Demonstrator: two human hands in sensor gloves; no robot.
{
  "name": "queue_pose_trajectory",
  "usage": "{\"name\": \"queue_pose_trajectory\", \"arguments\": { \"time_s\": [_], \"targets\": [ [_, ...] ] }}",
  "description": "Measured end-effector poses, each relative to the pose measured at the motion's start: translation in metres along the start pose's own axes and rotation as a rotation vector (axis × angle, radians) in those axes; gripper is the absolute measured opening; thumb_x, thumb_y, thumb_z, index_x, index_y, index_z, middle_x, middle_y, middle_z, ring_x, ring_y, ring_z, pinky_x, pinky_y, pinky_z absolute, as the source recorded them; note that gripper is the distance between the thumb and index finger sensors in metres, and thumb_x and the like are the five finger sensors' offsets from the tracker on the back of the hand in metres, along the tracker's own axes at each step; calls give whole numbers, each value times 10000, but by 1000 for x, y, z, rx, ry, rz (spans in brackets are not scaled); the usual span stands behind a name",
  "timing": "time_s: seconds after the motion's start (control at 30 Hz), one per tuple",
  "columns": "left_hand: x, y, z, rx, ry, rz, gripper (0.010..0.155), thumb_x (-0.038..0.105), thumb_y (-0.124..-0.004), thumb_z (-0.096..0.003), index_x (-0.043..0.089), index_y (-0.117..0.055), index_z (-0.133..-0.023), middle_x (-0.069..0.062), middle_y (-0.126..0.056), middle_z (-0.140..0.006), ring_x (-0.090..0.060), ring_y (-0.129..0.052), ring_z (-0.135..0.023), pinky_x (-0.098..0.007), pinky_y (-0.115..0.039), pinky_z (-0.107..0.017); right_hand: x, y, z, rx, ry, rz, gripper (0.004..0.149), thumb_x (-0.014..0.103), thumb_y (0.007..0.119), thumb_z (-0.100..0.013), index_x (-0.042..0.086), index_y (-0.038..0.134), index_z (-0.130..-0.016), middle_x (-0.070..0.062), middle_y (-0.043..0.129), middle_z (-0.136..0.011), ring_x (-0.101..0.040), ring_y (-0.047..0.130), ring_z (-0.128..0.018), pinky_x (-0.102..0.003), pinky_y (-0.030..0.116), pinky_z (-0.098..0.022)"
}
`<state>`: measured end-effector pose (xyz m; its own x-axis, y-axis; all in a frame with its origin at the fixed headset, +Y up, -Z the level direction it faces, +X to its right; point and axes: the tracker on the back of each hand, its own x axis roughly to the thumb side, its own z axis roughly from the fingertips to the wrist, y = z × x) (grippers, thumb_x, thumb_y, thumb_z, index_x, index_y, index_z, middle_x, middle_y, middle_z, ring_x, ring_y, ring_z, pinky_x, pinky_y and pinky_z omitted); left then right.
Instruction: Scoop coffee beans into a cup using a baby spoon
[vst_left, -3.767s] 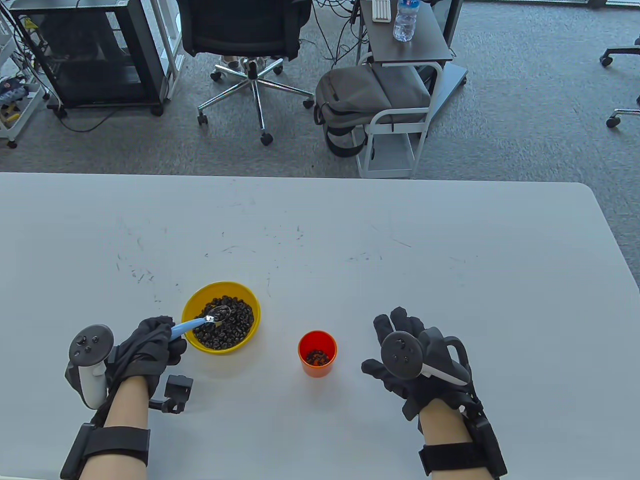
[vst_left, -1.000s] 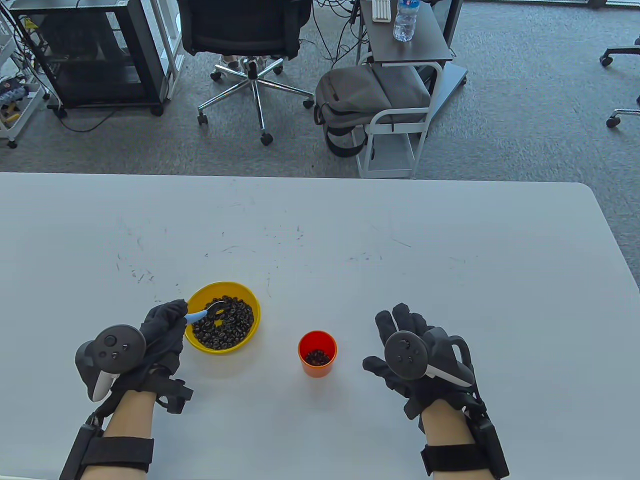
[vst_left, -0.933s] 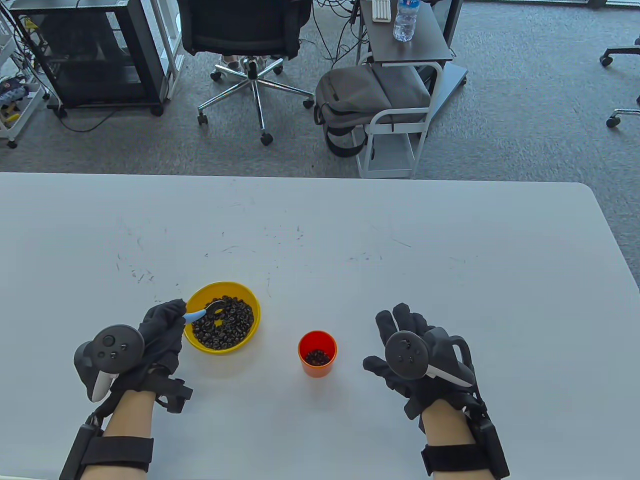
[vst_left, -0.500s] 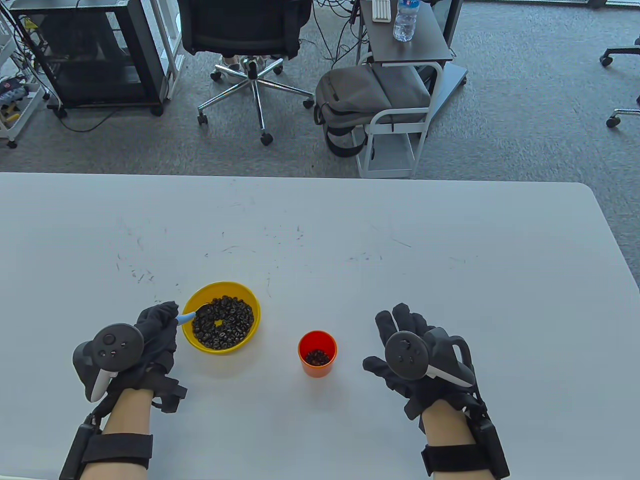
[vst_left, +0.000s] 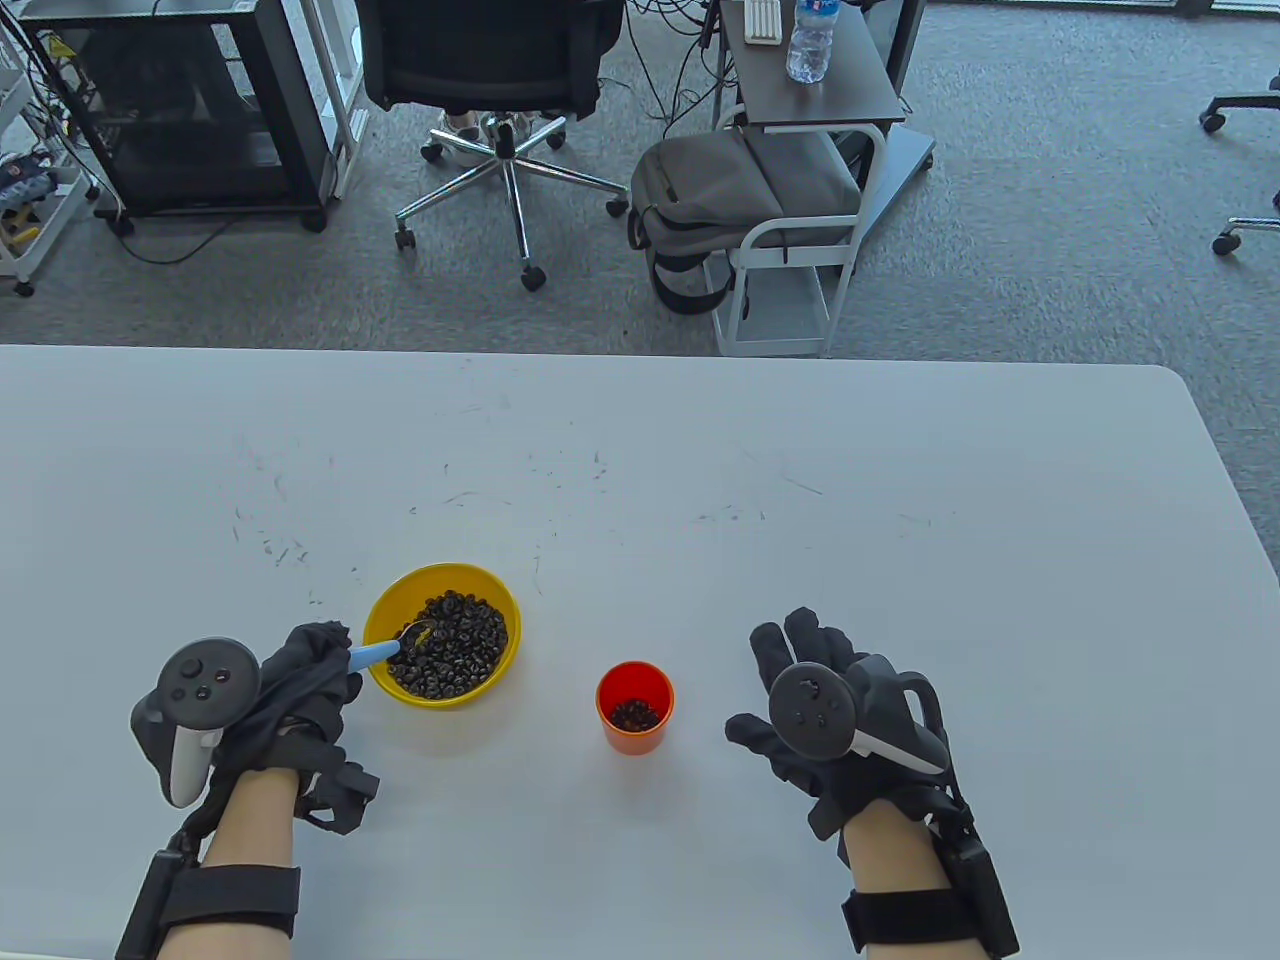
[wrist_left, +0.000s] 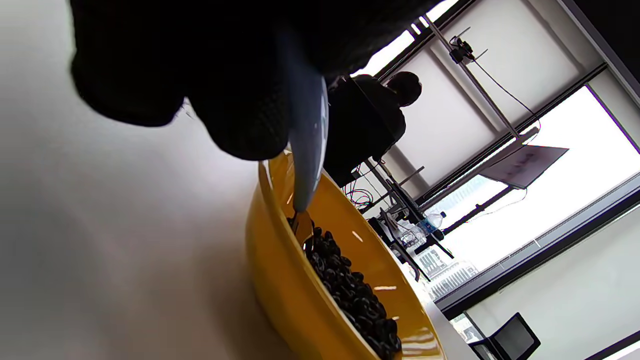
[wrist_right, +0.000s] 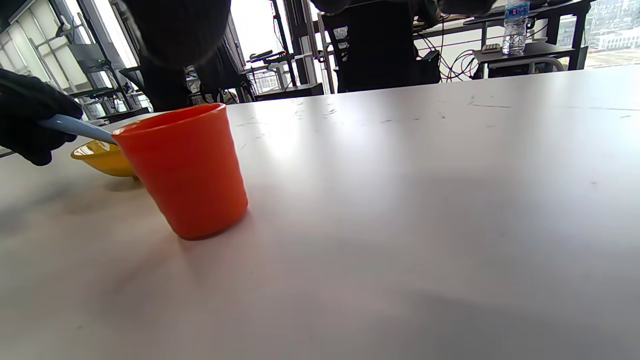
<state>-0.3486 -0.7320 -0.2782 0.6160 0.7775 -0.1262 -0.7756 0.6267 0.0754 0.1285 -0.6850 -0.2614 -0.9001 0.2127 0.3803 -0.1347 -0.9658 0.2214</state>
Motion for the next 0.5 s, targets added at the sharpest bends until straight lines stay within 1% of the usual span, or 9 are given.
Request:
{"name": "queue_pose_trajectory", "arguments": {
  "time_s": [0.07, 0.27, 0.5],
  "targets": [
    [-4, -1, -1, -28, 34, 45, 421, 114, -745, -562, -63, -751, -944, -379, -806, -834, -386, -1032, -513, -569, -869, -448, 0, 0, 0, -1, -1, 0, 852, 542, 687, -556, 1, 324, -1104, -411, 279, -1092, -677, 419, -911, -776, 472, -612],
    [-13, -7, -3, -118, 114, 102, 427, 111, -711, -568, -74, -727, -952, -383, -814, -818, -384, -1028, -490, -573, -866, -429, 0, 1, -1, 5, -2, 0, 851, 542, 687, -556, 0, 325, -1104, -411, 279, -1092, -677, 419, -911, -775, 472, -613],
    [-21, -11, -5, -150, 173, 190, 436, 102, -685, -570, -75, -710, -968, -378, -804, -829, -386, -1021, -502, -574, -861, -437, 0, 1, 0, 13, 0, -4, 851, 542, 687, -556, 0, 325, -1104, -411, 280, -1092, -677, 421, -911, -775, 472, -613]
  ]
}}
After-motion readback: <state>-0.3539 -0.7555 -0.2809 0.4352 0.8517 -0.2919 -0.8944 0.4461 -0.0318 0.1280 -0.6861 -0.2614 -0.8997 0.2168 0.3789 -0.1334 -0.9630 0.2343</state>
